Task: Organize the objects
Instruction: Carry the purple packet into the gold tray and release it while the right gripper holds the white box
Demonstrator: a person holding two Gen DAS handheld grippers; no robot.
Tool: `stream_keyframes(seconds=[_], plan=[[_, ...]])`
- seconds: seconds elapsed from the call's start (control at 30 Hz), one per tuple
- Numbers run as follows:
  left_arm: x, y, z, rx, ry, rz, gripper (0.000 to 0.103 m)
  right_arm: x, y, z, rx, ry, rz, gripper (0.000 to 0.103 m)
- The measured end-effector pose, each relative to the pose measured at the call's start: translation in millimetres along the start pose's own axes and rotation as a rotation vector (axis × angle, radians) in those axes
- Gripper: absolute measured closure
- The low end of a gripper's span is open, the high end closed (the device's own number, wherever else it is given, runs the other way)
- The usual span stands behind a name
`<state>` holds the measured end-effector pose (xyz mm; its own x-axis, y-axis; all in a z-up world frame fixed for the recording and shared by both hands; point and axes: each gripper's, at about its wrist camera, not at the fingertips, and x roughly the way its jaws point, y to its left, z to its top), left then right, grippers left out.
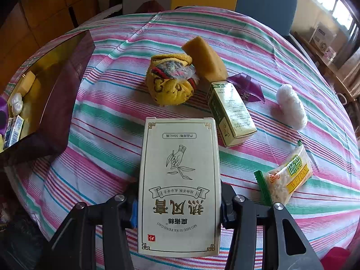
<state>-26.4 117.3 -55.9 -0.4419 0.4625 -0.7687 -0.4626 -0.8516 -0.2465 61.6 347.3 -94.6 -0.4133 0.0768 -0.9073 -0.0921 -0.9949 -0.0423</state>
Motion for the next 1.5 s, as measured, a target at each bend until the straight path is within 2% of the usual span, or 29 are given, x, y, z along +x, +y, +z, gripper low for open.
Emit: stream_keyframes(seconds=[0.1,0.23,0.43,0.7,0.8,0.87,1.03,1.2,1.37,1.5], plan=[[-0.4,29.9,19.4,-0.080,-0.011,0.009,0.070,-0.4,0.2,-0.3,0.001,-0.001,0.000,0.052],[10.3,75.8,47.7,-0.180,-0.011,0.062,0.070,-0.5,0.9,0.1,-0.005,-0.001,-0.004,0.051],[47.0,121.5,78.4,-0.239,0.024,0.169,0.070,-1.6,1.1,0.3,-0.009,-0.004,-0.005,0.051],[80.3,163.2,87.7,-0.275,0.070,0.280,0.069,0.0,-1.0,1.9,-0.002,-0.003,0.000,0.051],[88.8,176.1,88.8,-0.295,0.083,0.299,0.064,0.9,-2.5,2.5,0.001,-0.001,0.001,0.051],[89.4,180.6,89.7,-0.305,0.088,0.281,0.064,0.8,-2.8,2.2,0.004,-0.001,-0.001,0.051],[62.1,168.5,90.1,-0.256,0.043,0.259,0.062,1.3,-4.8,2.5,0.014,0.001,-0.004,0.051],[3.9,149.6,76.0,-0.207,-0.074,0.243,0.060,-6.1,-11.0,2.8,0.045,-0.029,0.000,0.051],[-40.8,142.1,37.8,-0.201,-0.130,0.257,0.060,-27.5,-23.4,9.9,0.198,-0.093,0.085,0.051],[-54.9,145.5,11.4,-0.209,-0.117,0.266,0.060,-49.3,16.6,37.0,0.166,-0.131,0.159,0.051]])
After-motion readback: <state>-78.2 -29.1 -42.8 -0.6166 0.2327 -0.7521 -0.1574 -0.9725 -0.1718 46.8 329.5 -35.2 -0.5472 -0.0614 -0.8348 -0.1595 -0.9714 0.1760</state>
